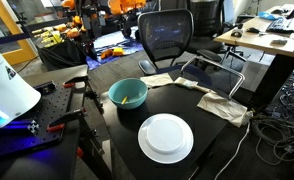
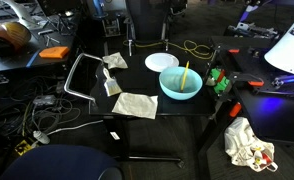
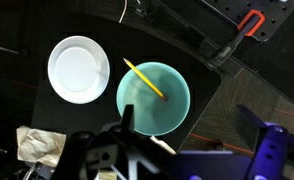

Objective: Pick up the pencil from the light blue bowl and put it on the table.

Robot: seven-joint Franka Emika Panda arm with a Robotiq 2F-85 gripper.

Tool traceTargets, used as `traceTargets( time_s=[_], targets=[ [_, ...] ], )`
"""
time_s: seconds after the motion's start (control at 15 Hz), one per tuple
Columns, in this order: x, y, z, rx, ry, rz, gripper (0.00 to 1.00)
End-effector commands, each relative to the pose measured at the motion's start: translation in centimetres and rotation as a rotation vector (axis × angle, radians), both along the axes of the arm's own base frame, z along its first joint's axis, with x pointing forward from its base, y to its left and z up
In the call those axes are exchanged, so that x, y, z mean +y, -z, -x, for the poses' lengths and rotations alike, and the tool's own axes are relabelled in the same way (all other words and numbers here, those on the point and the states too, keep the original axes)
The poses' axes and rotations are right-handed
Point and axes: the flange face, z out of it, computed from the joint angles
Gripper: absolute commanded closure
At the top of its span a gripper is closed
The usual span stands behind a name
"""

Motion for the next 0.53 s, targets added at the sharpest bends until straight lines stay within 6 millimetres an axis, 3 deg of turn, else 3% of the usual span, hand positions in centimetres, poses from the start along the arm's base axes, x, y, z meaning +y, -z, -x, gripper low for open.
traceTargets(
  time_s=[0.0, 0.47],
  targets=[
    [0.0, 0.4, 0.1, 0.009, -0.008, 0.010, 0.00],
    [-0.3, 1.4, -0.3, 0.042, -0.075, 0.025, 0.00]
  ],
)
